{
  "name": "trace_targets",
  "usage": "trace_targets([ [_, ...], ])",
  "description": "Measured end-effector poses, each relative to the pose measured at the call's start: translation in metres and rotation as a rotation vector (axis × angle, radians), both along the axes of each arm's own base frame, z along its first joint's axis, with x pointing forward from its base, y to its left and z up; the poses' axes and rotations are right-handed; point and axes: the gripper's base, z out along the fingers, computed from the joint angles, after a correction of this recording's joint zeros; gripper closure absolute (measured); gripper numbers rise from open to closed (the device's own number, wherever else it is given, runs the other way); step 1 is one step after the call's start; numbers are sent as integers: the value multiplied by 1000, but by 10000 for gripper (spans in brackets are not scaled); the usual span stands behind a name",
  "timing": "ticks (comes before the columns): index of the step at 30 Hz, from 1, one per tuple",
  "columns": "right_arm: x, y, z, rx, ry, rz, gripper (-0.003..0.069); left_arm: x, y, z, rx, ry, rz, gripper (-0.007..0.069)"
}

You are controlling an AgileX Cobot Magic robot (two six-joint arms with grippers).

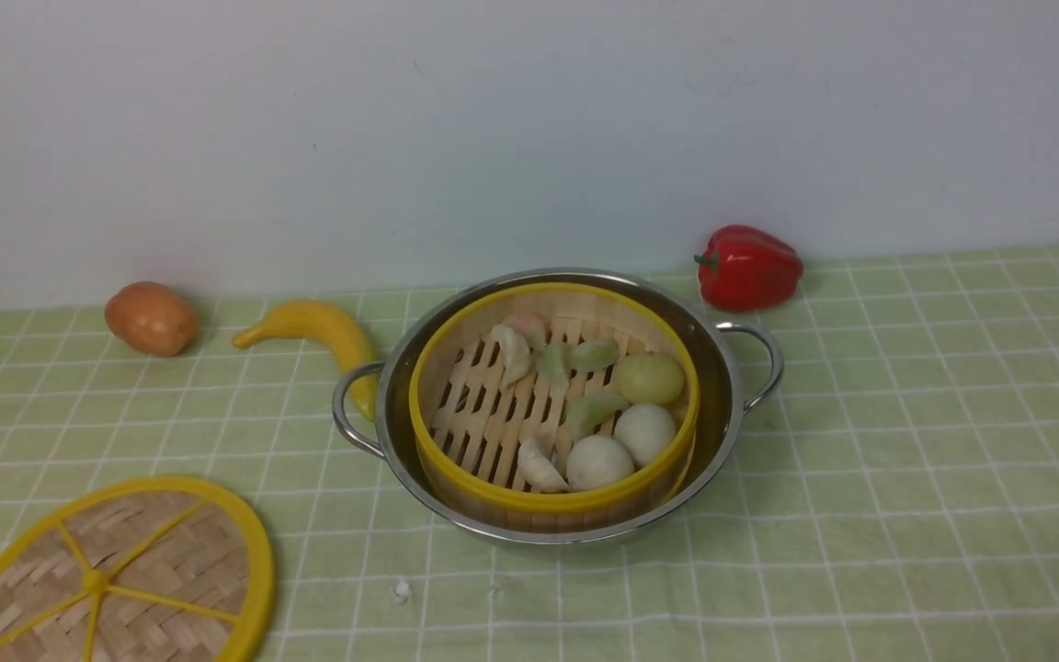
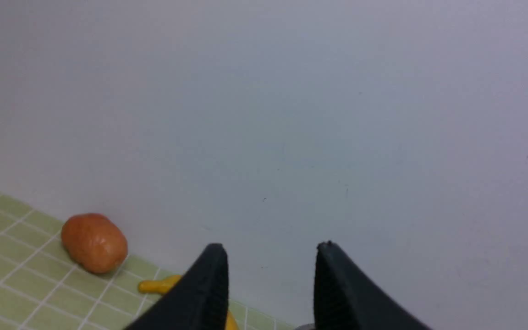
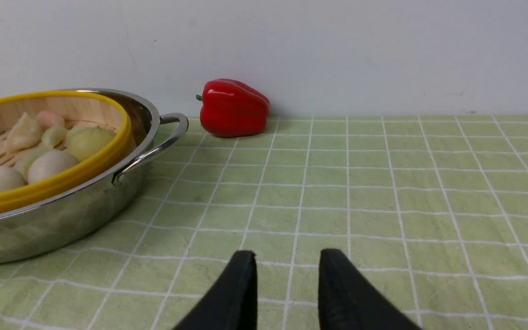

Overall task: Place the steamer in the pot on the green tablecloth, and put the lid on the steamer.
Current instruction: 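Grasp the bamboo steamer lid lying on the table by its centre knob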

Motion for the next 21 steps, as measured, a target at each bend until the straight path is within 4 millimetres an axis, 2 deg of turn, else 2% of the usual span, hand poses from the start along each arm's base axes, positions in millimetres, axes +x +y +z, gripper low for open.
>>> trace_targets([
  [1, 0, 0, 0, 0, 0, 0, 442, 1, 0, 0, 7, 8, 1, 360],
  [3, 0, 0, 0, 0, 0, 0, 436, 13, -7, 26, 91, 92, -74, 330],
  [4, 0, 0, 0, 0, 0, 0, 436, 16, -7, 26, 99, 114, -81, 328],
  [6, 0, 0, 0, 0, 0, 0, 430, 41, -14, 41, 154, 270, -176, 301],
  [9, 0, 0, 0, 0, 0, 0, 423, 73, -18, 45, 237, 498, -268, 290],
  [12, 0, 0, 0, 0, 0, 0, 419, 112, -6, 27, 306, 893, -298, 290],
  [13, 0, 0, 0, 0, 0, 0, 420, 117, -3, 28, 307, 936, -290, 290],
  [17, 0, 0, 0, 0, 0, 0, 419, 160, 30, 4, 226, 1401, -134, 288],
  [20, 0, 0, 0, 4, 0, -1, 419, 186, 44, -5, 223, 1572, -61, 288],
  [21, 0, 0, 0, 4, 0, -1, 419, 187, 45, -7, 224, 1582, -60, 288],
])
